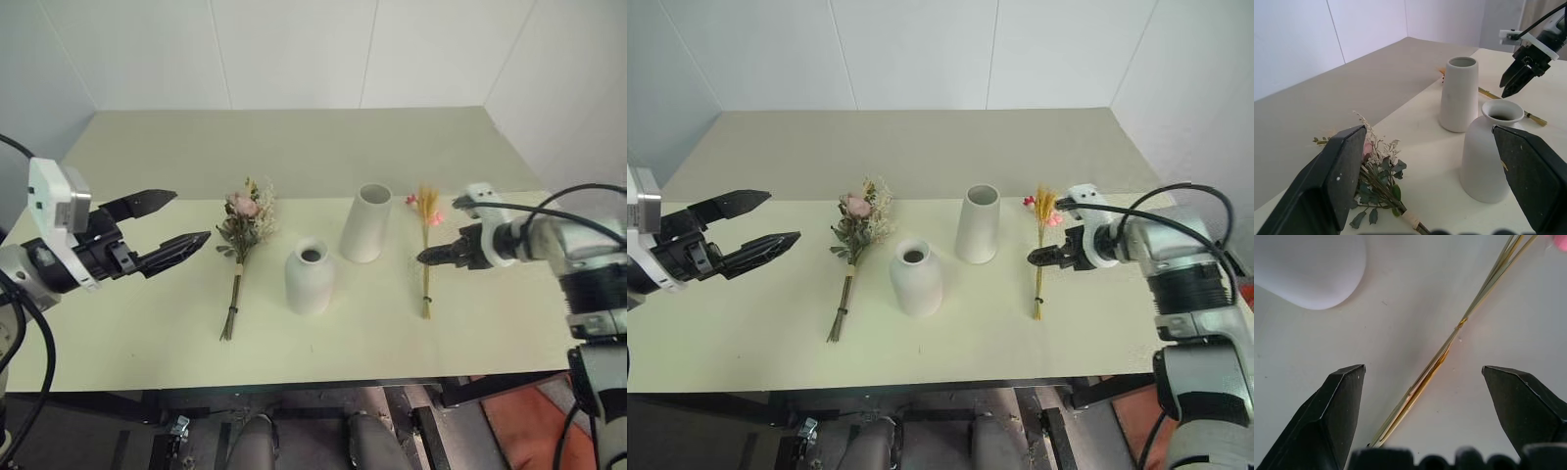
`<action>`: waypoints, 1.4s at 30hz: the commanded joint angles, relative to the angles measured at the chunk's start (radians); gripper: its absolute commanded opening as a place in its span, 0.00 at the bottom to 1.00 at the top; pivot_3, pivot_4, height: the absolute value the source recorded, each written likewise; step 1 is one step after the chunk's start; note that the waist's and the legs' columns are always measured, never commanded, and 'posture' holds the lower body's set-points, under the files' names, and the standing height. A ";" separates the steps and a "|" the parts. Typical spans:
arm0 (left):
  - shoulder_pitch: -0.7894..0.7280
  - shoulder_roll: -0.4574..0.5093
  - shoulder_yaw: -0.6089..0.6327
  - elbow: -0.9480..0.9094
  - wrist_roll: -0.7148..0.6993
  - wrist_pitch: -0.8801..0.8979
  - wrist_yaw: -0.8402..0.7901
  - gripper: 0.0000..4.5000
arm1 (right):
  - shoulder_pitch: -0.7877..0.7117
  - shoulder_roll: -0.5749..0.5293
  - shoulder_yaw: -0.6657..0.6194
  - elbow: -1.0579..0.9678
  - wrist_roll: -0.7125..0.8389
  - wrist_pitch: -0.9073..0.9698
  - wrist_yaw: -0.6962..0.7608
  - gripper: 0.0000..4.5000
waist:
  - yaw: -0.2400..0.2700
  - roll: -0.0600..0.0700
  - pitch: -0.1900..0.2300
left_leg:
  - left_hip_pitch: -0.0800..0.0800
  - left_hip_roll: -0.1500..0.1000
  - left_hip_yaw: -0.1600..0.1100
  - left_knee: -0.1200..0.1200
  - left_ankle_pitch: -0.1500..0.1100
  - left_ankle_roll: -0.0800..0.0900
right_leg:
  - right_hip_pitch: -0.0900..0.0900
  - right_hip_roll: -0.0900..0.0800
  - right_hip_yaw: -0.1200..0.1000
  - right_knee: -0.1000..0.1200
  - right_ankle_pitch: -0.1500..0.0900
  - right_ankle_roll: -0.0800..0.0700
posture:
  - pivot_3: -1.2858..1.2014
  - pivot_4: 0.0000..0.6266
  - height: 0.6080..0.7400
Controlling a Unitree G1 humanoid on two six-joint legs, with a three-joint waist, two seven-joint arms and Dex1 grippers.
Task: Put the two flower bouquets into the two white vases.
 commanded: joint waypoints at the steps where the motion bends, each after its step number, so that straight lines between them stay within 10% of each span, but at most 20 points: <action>1: 0.009 -0.004 0.033 -0.035 -0.007 -0.022 0.010 1.00 | -0.049 0.024 0.027 0.061 -0.048 -0.001 -0.023 1.00 | 0.000 0.000 0.000 | 0.000 0.000 0.000 0.000 0.000 0.000 | 0.000 0.000 0.000 0.000 0.000 0.000 | 0.52 0.24 1.00; 10: 0.027 -0.015 0.031 -0.051 -0.011 -0.021 0.027 1.00 | -0.121 0.137 0.105 0.258 -0.173 -0.117 -0.050 0.87 | -0.009 -0.003 -0.002 | 0.002 0.000 0.000 0.000 0.000 0.000 | 0.002 0.000 0.000 0.000 0.001 0.000 | 0.52 0.24 1.00; 21: 0.016 -0.036 0.006 -0.045 -0.009 -0.030 0.032 1.00 | -0.187 0.149 0.138 0.344 -0.266 -0.174 0.040 0.02 | -0.024 -0.004 -0.002 | 0.001 0.001 0.000 0.000 0.000 0.000 | 0.001 0.001 0.000 0.000 0.001 0.000 | 0.52 0.24 1.00; 31: -0.066 -0.047 -0.007 0.024 -0.041 -0.047 0.002 1.00 | -0.193 0.157 -0.321 0.283 -0.195 -0.432 -0.375 0.00 | -0.019 -0.003 -0.002 | -0.001 0.001 -0.001 0.000 0.000 0.000 | 0.000 0.001 0.000 0.000 0.002 -0.001 | 0.52 0.24 1.00; 42: -0.316 0.185 -0.174 0.267 -0.065 0.104 -0.233 1.00 | -0.173 0.312 -0.529 0.024 0.072 -0.746 -0.246 0.00 | -0.031 0.000 0.000 | 0.001 0.003 0.000 -0.001 0.000 0.000 | 0.000 0.006 0.004 0.000 0.001 0.001 | 0.52 0.24 1.00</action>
